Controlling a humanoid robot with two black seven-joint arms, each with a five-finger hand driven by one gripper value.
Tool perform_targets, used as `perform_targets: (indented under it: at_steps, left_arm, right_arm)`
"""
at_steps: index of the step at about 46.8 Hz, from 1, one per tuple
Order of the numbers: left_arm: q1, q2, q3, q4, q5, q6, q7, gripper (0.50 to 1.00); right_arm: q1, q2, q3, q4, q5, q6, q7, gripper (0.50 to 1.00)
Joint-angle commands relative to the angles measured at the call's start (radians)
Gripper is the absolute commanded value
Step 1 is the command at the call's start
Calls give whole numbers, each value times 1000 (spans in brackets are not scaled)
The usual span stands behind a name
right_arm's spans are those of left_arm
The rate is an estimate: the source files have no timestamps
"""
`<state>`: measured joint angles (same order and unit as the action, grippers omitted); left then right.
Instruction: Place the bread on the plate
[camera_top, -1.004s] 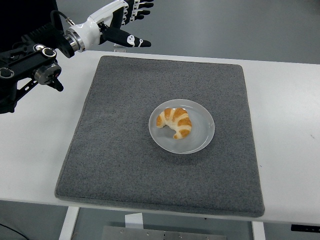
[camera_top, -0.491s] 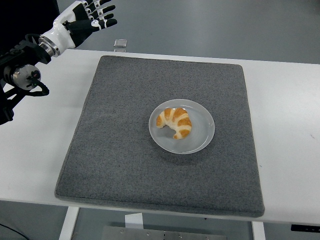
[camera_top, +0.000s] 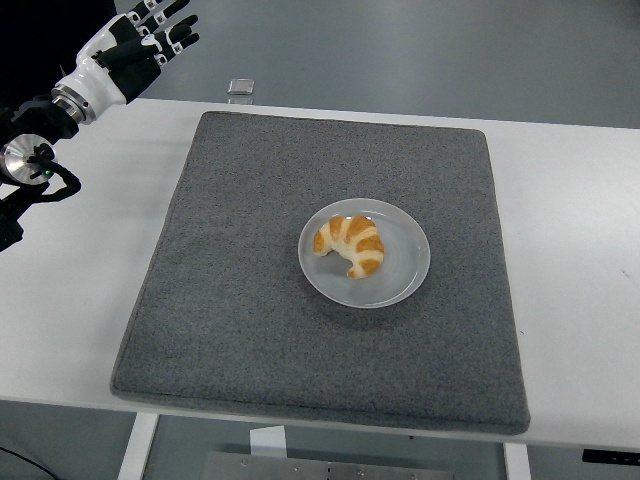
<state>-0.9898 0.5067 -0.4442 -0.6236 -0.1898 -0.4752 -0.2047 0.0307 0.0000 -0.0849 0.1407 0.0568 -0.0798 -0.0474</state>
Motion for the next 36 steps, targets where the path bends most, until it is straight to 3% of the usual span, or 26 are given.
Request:
perform_targets:
  at_steps: [1,4,22,36]
  left_arm:
    - [3,-4,-1,21,-68,6,70,999]
    - [2,-7,-1,34,-115,6,102,999]
    - [13,-36,-74,36,-157,10,166,999]
    - [17,-56,-79,36,-186,23,177,999]
  right_arm:
    - [0,0,1,0,0,0,0,952]
    - [0,0,1,2,0,0,0,952]
    - [-2,0,4,8,5,2,0,954]
    - [-3,0,4,13,6,0,0,952]
